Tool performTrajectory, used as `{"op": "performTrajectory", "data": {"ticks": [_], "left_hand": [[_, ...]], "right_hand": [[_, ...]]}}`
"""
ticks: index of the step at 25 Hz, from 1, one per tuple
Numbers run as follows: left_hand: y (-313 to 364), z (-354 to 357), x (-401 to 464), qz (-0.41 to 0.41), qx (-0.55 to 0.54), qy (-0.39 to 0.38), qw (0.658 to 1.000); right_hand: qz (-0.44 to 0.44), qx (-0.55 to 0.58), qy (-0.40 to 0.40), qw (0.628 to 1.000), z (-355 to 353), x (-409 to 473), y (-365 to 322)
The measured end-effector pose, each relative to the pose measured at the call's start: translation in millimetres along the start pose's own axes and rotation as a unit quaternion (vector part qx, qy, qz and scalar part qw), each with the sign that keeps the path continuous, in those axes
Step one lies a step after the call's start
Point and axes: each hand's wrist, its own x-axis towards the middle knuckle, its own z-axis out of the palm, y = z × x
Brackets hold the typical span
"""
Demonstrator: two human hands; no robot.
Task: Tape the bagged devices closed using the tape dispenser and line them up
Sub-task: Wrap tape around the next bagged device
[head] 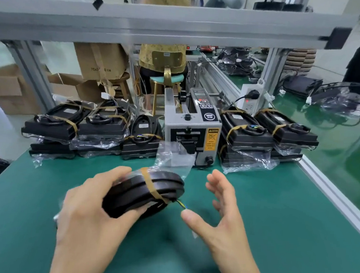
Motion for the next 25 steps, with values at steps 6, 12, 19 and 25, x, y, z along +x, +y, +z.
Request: {"op": "performTrajectory", "data": {"ticks": [6,12,19,25], "left_hand": [[-2,-7,-10,-0.069,-0.274,0.058,0.958],[-11,-14,-13,-0.089,-0.412,0.074,0.904],[-10,-13,-26,-0.105,-0.481,0.024,0.870],[-5,-13,-32,-0.108,-0.475,-0.011,0.873]], "right_hand": [[-0.068,0.035,-0.092,0.993,4,-2,-27],[-0.095,0.008,-0.106,0.990,14,-11,-44],[-0.084,-0.061,-0.176,0.979,8,-10,-70],[-0.151,-0.073,-0.210,0.963,2,-3,-89]]}}
